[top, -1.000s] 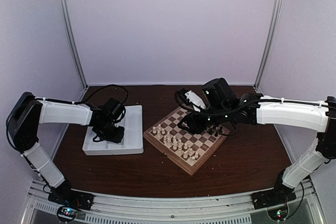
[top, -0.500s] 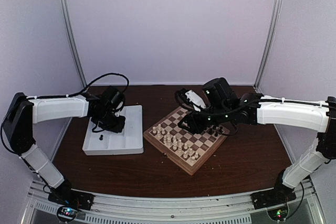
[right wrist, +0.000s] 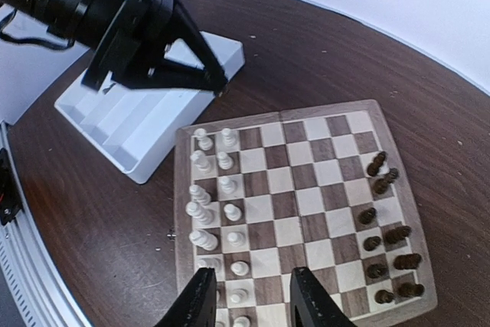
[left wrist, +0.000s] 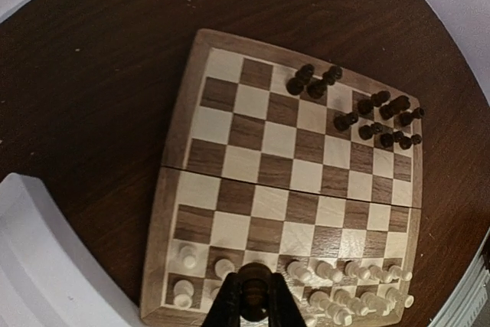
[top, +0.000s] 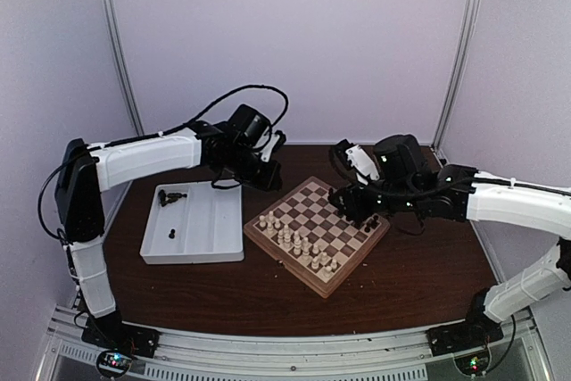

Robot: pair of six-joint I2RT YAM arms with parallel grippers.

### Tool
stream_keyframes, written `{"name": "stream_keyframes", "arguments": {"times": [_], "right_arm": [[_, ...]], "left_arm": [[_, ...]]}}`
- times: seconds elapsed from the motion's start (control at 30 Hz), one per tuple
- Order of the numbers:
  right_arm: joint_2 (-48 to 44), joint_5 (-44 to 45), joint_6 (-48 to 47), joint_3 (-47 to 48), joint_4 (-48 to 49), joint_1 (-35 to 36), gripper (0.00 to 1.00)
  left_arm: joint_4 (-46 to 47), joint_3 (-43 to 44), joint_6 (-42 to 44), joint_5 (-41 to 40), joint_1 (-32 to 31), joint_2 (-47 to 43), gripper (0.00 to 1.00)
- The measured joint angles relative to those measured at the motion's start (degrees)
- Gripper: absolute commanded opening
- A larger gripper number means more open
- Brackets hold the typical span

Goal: Set up the chess pieces on the board
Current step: Place the chess piece on the chessboard.

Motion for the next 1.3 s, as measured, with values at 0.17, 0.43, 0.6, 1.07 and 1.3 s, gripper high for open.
{"name": "stream_keyframes", "arguments": {"times": [0.17, 0.43, 0.6, 1.07, 1.3], "right_arm": [[-6.8, 6.0, 1.7, -5.9, 0.5, -2.3, 0.35], [-15.9, 11.2, 3.6, -13.3, 2.4, -6.3, 0.35], [-17.7, 12.4, 3.8, -15.8, 2.8, -6.8, 0.35], [-21.2, 12.5, 3.6, -19.5, 3.8, -7.4, 0.35], [-21.2, 12.5, 3.4, -20.0, 4.1, -7.5, 0.35]], "left_arm": [[-0.6, 6.8, 0.5, 1.2, -4.7, 8.4, 0.09], [-1.0, 15.7, 1.7, 1.7, -7.1, 16.0, 0.09], [-1.0, 19.4, 2.9, 1.6, -8.0, 20.4, 0.09], [0.9, 19.8, 7.3, -0.2, -10.1, 25.9, 0.09], [2.2, 20.3, 7.9, -1.6, -10.1, 26.9, 0.14]]}}
